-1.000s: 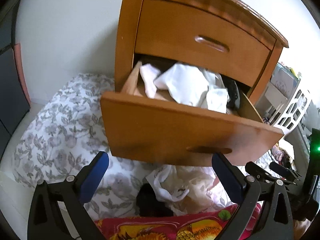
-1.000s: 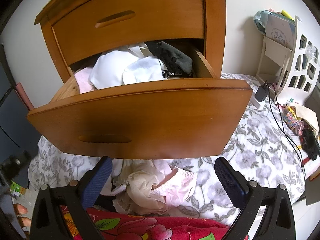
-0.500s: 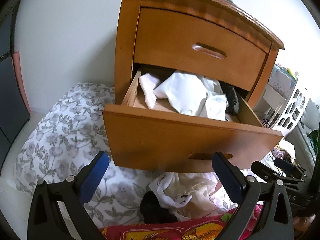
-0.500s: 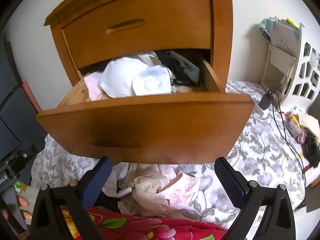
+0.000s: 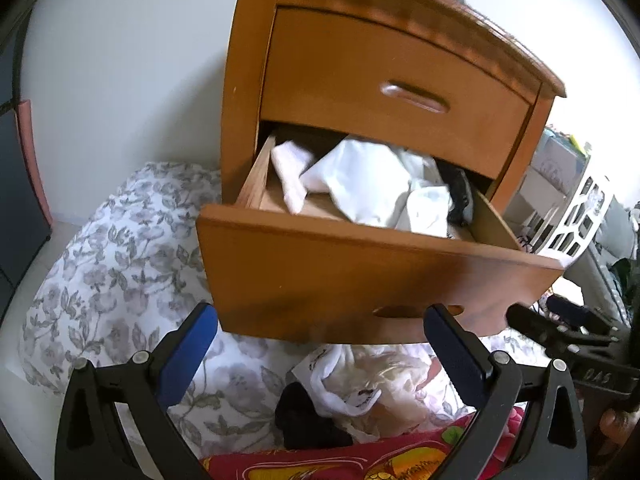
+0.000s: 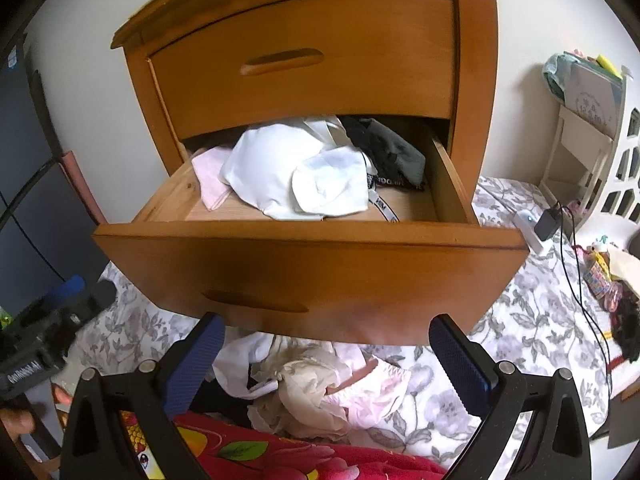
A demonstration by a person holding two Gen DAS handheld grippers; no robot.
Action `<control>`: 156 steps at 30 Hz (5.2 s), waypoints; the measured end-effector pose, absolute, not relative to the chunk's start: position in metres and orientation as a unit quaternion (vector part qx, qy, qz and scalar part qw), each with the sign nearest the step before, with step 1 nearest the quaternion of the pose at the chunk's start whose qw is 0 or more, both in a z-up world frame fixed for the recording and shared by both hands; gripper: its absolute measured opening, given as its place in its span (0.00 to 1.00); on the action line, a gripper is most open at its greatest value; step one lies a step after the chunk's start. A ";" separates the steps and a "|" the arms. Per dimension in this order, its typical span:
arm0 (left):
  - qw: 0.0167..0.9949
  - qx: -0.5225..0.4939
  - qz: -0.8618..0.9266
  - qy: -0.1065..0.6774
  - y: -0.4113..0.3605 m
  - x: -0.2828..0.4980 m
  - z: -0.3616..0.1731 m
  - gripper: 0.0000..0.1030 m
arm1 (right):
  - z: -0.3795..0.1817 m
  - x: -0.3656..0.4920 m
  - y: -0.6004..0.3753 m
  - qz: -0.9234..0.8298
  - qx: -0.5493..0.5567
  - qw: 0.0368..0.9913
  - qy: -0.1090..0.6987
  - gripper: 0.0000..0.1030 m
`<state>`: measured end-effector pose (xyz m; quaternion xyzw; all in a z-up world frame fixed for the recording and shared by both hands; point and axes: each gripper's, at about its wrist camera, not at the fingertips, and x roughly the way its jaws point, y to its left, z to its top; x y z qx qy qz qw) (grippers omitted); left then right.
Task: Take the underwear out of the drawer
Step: 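Move the right tool over the open drawer toward the dark grey garment, then reach the right tool into the drawer and grasp the dark grey garment, then lift the dark grey garment out of the drawer with the right tool, then carry the dark grey garment down toward the bed with the right tool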
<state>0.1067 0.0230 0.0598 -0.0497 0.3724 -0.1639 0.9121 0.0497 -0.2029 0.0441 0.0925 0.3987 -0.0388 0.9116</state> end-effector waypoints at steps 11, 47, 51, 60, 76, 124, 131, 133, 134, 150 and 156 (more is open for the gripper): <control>0.919 -0.037 -0.157 0.360 0.023 0.109 0.060 1.00 | 0.091 0.071 -0.205 0.001 0.069 0.928 0.367 1.00; 0.908 0.000 -0.151 0.391 0.011 0.116 0.044 1.00 | 0.060 0.276 -0.226 -0.069 -0.071 0.836 0.541 0.42; 0.907 0.001 -0.152 0.392 0.011 0.116 0.043 1.00 | 0.051 0.280 -0.224 -0.080 -0.084 0.829 0.548 0.24; 0.905 0.003 -0.155 0.397 0.011 0.117 0.042 1.00 | 0.059 0.269 -0.237 -0.088 -0.095 0.830 0.543 0.05; 0.902 0.007 -0.157 0.401 0.009 0.117 0.041 1.00 | 0.075 0.221 -0.222 0.044 0.023 0.844 0.534 0.04; 0.914 -0.001 -0.130 0.383 0.017 0.109 0.048 1.00 | 0.328 0.100 -0.228 0.168 0.146 0.936 0.271 0.04; 0.923 0.003 -0.122 0.366 0.018 0.102 0.054 1.00 | 0.329 0.041 -0.218 0.171 0.094 0.940 0.279 0.04; 0.924 0.001 -0.121 0.362 0.019 0.100 0.055 1.00 | 0.324 0.029 -0.215 0.169 0.085 0.939 0.287 0.04; 0.925 0.001 -0.120 0.361 0.019 0.100 0.055 1.00 | 0.320 0.025 -0.214 0.168 0.082 0.937 0.294 0.04; 0.924 -0.002 -0.114 0.365 0.019 0.101 0.055 1.00 | 0.173 0.050 -0.176 0.129 0.019 0.874 0.469 0.06; 0.922 -0.003 -0.115 0.369 0.020 0.102 0.053 1.00 | 0.108 0.069 -0.163 0.111 0.013 0.853 0.509 0.07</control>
